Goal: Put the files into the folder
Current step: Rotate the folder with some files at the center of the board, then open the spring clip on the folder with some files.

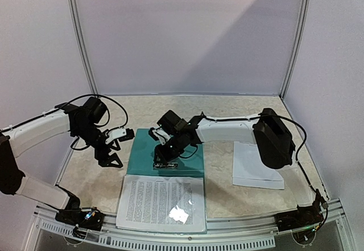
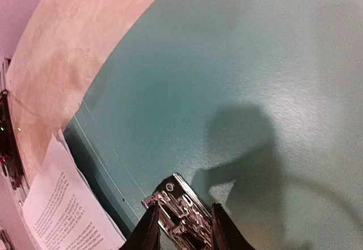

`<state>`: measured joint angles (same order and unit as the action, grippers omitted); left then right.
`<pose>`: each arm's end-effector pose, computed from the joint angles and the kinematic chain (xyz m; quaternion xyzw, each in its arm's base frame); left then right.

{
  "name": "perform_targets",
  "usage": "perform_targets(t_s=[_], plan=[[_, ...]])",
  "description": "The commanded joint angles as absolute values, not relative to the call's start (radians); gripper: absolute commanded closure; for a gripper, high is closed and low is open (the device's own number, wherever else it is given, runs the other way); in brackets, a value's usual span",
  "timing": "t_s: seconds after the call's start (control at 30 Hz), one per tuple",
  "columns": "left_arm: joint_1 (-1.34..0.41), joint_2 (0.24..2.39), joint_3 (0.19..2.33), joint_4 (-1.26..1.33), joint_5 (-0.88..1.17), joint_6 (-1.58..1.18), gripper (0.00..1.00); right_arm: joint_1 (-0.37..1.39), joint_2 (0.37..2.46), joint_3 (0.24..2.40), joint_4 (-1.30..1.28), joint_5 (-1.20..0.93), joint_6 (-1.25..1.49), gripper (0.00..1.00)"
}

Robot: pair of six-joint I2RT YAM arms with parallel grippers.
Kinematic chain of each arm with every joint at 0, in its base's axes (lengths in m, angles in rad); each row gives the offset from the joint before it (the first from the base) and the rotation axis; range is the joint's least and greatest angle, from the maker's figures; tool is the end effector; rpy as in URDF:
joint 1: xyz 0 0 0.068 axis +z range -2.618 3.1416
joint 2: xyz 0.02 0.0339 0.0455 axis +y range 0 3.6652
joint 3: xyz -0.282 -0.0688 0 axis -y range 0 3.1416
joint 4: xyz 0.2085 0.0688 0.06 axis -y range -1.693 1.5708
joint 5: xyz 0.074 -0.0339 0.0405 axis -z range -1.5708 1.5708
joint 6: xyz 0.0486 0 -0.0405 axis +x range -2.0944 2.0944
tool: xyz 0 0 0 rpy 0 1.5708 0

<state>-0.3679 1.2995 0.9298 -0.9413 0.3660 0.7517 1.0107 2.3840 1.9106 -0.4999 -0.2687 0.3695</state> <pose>0.1721 -0.0850 0.2504 0.5377 0.8137 -0.1528 0.1594 0.2578 0.4354 0.1657 -0.3359 0.8864 0.2844 0.1434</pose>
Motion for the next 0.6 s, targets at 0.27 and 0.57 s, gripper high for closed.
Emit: perform_targets(t_s=[0.27,0.57], plan=[[-0.511,1.404,0.987,-0.597,0.146,0.741,0.30,0.914,2.032,1.476,-0.280,-0.314,0.745,0.69],[-0.534,1.648,0.985,-0.493,0.086,0.816,0.27,0.895,2.118,1.455,-0.264,-0.420,0.804,0.73]])
